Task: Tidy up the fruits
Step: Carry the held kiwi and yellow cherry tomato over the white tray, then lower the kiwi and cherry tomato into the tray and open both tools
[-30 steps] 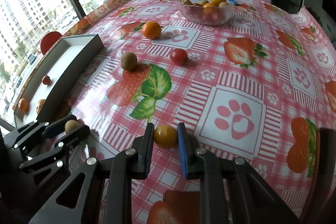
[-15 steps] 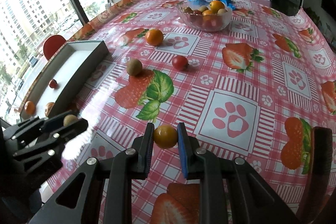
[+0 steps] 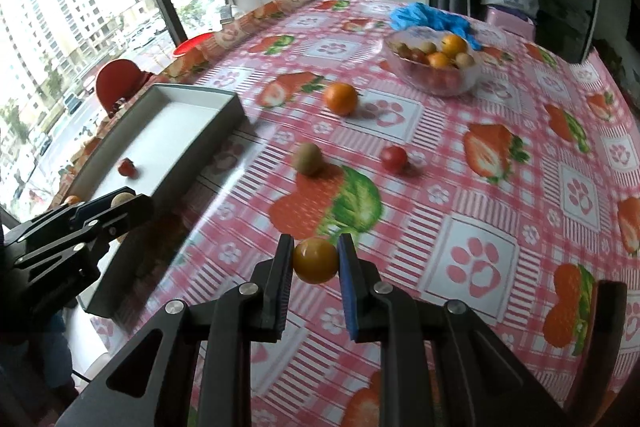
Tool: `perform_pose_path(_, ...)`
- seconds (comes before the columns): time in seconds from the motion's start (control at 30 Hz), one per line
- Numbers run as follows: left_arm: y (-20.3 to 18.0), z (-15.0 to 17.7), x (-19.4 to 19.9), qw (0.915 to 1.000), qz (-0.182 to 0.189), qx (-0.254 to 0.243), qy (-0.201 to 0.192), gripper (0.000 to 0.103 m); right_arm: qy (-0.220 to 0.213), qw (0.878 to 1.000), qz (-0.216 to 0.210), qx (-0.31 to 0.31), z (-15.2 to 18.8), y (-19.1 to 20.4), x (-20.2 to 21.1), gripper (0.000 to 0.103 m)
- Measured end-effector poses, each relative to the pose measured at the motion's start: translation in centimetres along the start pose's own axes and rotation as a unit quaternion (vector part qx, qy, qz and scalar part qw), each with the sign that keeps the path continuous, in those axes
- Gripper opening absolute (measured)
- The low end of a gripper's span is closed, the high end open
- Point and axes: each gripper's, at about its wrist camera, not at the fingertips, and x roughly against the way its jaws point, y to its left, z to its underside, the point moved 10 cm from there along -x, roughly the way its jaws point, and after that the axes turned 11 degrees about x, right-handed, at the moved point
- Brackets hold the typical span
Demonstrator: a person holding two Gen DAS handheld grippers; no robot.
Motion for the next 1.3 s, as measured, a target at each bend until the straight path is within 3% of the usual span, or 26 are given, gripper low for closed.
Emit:
perform_pose_path(0.77,11.5,-2.2,0.6,0.9948,-0.041,0.085,-0.038,0.030,0.024,0.993,-0.053,0.101,-5.7,13.4,-3.9,0.024)
perform_pose_path(1.3,16.2,-2.4,0.0,0.9897,-0.063,0.120,-0.045,0.029,0.045,0.987,-0.066,0.138,-7.3,17.8,-6.7,0.024)
